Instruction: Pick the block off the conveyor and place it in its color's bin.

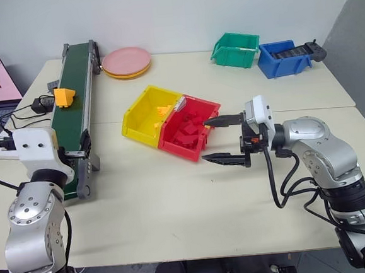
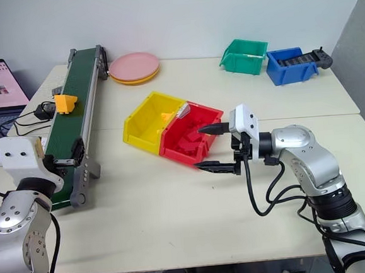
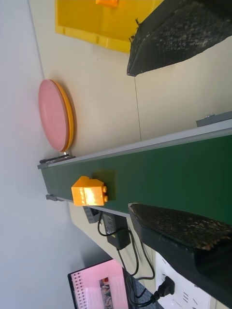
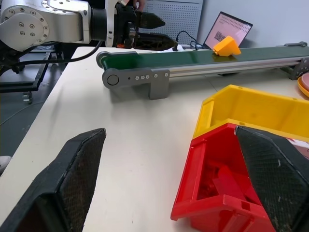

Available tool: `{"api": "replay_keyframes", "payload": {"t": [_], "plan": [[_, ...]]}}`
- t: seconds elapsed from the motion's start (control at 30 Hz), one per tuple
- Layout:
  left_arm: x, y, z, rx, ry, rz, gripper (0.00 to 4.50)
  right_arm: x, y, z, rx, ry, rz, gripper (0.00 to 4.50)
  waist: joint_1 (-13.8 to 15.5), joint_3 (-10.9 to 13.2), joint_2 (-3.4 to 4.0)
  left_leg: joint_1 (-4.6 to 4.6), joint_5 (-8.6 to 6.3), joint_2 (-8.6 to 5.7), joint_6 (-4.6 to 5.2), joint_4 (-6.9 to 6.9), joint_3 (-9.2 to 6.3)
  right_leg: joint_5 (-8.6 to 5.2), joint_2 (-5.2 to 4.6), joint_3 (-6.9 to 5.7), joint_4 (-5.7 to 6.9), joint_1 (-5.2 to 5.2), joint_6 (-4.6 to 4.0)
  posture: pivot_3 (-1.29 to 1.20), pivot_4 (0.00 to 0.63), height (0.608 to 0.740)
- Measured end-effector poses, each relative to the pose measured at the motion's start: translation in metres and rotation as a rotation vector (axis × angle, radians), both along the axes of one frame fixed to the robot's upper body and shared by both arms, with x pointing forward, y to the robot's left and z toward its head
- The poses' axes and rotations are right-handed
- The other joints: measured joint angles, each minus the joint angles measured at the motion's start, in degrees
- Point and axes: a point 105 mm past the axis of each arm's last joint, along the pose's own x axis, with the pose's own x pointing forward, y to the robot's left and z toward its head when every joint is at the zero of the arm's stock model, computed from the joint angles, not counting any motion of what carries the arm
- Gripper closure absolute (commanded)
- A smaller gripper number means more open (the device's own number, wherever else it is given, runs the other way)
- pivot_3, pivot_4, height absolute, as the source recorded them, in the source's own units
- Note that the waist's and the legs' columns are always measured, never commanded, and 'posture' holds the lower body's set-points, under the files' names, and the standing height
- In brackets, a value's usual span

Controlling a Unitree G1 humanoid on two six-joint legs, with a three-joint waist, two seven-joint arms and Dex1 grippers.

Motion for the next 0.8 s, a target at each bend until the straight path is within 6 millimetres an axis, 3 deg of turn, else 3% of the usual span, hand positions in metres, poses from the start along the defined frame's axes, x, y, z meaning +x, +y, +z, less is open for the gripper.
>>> {"api": "replay_keyframes", "payload": {"t": [0.57, 0.8], "plan": [[-0.003, 0.040, -0.013, -0.114, 0.194, 0.023, 0.12, -0.008, -0.003, -0.002, -0.071, -0.018, 0.028, 0.00, -0.03, 0.00, 0.00, 0.00, 0.00, 0.00, 0.00, 0.00, -0.03, 0.00, 0.00, -0.01, -0.02, -0.02, 0.00, 0.00, 0.150, 0.740], [-0.004, 0.043, -0.022, -0.151, 0.253, 0.029, 0.12, -0.015, 0.000, 0.001, -0.067, -0.004, 0.068, 0.00, -0.03, 0.00, 0.00, -0.01, 0.00, 0.00, 0.00, -0.01, -0.04, 0.00, 0.00, -0.01, -0.02, -0.02, 0.00, 0.00, 0.150, 0.740]]}}
